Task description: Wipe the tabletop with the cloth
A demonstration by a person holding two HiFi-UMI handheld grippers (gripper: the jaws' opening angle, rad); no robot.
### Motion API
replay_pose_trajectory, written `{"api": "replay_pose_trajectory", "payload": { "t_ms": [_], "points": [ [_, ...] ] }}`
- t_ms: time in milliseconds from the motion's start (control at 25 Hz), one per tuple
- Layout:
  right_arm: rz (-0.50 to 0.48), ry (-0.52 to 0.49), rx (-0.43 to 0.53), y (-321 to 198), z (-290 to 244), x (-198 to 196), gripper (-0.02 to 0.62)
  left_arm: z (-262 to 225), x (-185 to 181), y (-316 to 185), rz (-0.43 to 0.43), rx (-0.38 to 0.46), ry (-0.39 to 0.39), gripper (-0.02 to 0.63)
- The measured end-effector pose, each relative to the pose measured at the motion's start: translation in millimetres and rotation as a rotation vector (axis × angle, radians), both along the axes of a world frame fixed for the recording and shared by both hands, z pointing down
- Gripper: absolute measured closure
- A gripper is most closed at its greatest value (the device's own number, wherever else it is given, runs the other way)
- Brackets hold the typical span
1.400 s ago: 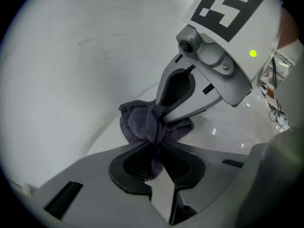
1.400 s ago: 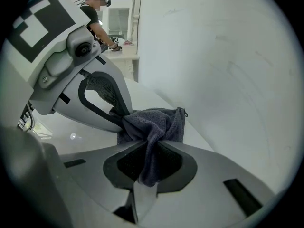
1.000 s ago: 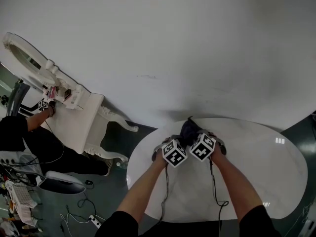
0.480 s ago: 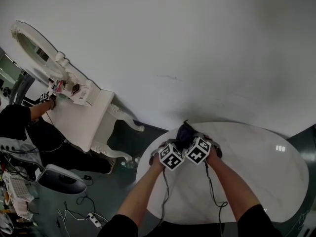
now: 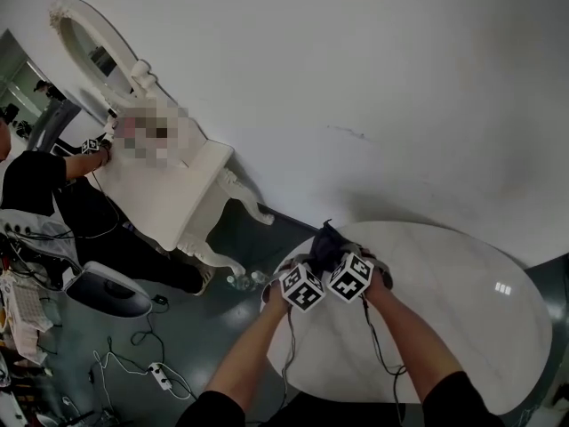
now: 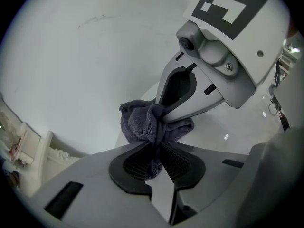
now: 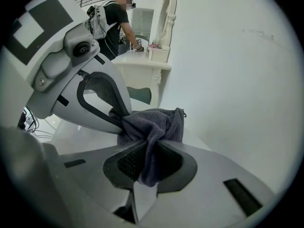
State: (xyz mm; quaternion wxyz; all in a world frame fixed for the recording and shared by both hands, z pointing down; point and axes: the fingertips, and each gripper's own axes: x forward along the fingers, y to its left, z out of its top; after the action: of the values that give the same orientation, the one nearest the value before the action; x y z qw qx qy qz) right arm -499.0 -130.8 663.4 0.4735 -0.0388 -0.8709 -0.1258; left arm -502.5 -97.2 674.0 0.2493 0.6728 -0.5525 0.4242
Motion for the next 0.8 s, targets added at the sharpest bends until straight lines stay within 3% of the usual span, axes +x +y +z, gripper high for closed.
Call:
{"api": "replay_pose_trajectory", "payload": {
  "t_ms": [400, 800],
  "points": [
    [-0.101, -0.008, -0.002, 65, 8, -17, 0.554, 8, -12, 67, -0.133, 0.031, -0.002, 0.540],
    [-0.173, -0.043, -0.072, 140, 5, 7, 0.554, 8, 10, 141, -0.284, 0.002, 0.063, 0.541]
  ]
}}
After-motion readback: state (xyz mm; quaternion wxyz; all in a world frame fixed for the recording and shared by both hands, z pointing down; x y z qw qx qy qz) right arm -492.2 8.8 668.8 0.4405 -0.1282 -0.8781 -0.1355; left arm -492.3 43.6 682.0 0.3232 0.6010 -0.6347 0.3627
